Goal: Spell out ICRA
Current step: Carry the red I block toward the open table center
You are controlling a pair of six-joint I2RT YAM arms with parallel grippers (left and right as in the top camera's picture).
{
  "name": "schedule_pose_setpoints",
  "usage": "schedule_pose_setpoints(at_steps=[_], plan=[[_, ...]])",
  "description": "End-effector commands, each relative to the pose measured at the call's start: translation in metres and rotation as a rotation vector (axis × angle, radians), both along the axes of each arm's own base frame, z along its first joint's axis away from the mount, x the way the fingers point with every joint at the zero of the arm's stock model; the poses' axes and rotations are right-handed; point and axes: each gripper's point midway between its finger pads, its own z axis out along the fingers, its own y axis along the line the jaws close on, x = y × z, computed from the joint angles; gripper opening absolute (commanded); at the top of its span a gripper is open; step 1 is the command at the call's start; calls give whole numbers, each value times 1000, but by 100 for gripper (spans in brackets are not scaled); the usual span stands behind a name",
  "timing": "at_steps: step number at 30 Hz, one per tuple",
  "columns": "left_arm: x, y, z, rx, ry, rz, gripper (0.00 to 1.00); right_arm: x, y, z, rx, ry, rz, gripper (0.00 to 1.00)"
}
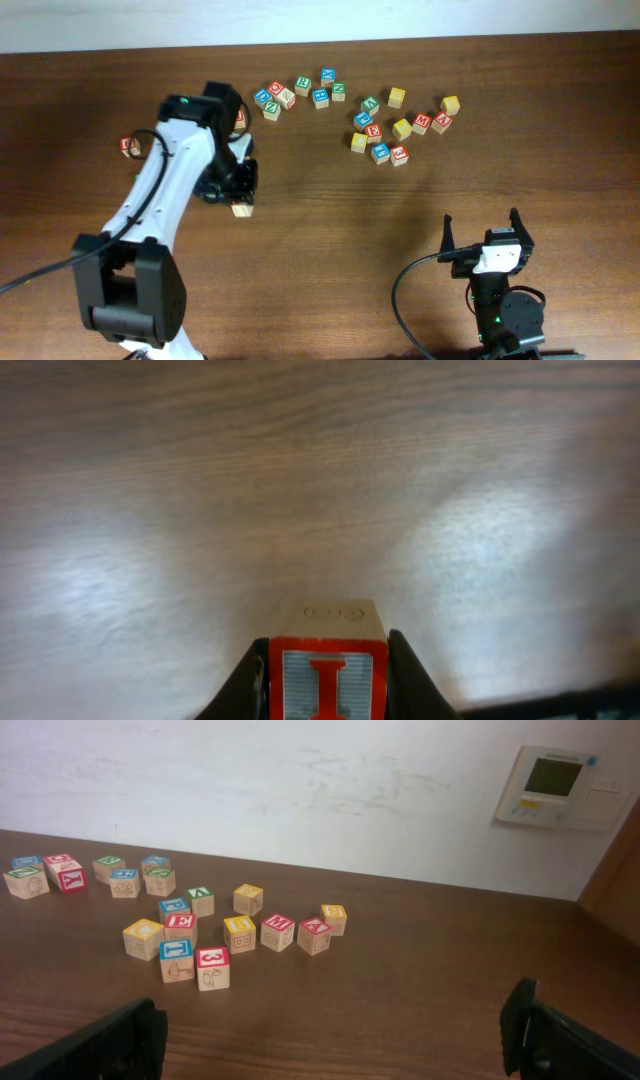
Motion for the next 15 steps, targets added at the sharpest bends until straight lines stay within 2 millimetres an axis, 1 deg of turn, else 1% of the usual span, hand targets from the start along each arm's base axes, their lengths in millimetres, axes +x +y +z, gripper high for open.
schedule_pose_setpoints(at_steps=[1,4,6,11,15], plan=[[-12,4,-23,59,8,64,7,0,-1,-3,4,5,-1,98],[-14,21,-45,203,-28,114,6,0,-1,-3,4,5,-1,98],[-10,20,-53,224,-63,102,6,0,-1,-3,4,5,-1,98],[5,7,-66,204,-152,102,7,0,-1,-3,4,5,-1,98],[4,26,-68,328,-183,186,7,0,-1,-3,4,5,-1,98]])
